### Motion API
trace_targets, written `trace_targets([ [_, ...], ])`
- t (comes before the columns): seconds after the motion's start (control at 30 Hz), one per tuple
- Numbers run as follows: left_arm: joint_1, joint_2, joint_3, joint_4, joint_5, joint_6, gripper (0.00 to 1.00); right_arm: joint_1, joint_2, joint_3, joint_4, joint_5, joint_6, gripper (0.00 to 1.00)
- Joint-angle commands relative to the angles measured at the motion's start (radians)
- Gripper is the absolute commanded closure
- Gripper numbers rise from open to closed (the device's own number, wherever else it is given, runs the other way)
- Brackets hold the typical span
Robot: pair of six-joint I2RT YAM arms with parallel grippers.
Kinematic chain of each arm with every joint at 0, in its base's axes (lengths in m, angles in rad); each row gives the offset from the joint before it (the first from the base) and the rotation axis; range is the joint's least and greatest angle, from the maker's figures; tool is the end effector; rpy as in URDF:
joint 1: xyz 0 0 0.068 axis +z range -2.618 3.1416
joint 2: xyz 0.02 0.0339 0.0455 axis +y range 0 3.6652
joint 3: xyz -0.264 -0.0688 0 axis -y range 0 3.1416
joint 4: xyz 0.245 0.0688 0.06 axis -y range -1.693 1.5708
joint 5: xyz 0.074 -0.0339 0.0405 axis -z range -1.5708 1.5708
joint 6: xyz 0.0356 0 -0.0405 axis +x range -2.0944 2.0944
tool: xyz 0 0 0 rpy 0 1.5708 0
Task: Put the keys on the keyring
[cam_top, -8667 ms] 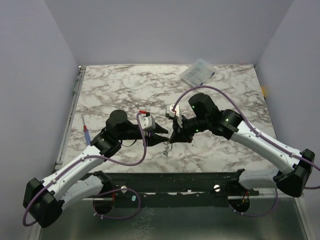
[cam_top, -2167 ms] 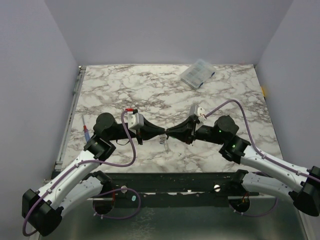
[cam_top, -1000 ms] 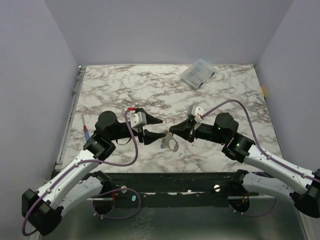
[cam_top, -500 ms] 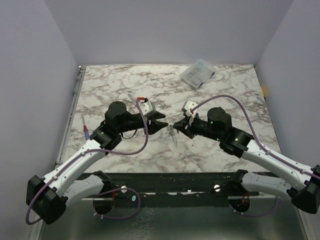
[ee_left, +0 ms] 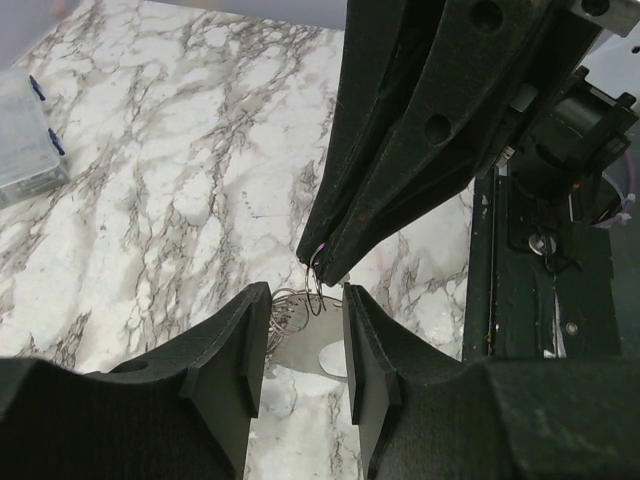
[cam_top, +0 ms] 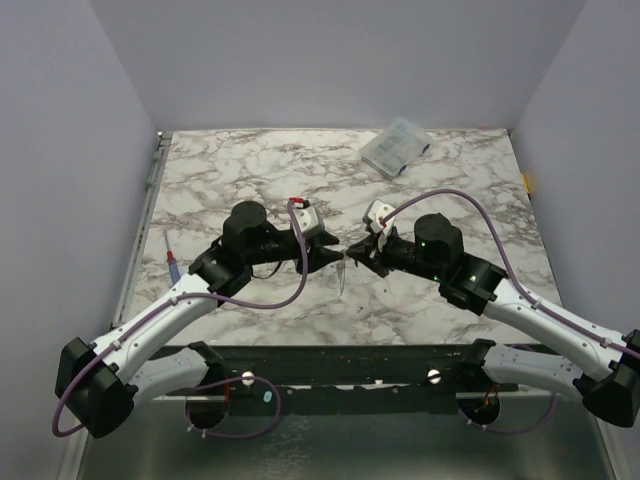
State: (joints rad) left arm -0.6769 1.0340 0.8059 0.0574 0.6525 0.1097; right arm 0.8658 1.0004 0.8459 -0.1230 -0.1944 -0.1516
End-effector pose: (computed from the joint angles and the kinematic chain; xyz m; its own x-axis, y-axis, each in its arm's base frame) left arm 0.1720 -0.1659 0.3260 -0.0261 0.1325 -0.9908 0.9728 0.2315 0.0054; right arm 0.1461 0.1823 0.3274 -0.0445 -0.2809 -0.9587 -0.8845 0.4571 -0.0929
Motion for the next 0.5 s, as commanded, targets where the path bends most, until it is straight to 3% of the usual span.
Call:
trace_targets([
  [0.0,-0.010,0.014,0.017,-0.017,0.026,0.028,0.61,0.006,-0.018,0.027,0.000,-0.026,-0.016,0.99],
  [0.47,-0.020,0.055,0.030,-0.018,0.027,0.022,0.79,0.006,-0.028,0.019,0.009,-0.065,-0.014,0.99],
])
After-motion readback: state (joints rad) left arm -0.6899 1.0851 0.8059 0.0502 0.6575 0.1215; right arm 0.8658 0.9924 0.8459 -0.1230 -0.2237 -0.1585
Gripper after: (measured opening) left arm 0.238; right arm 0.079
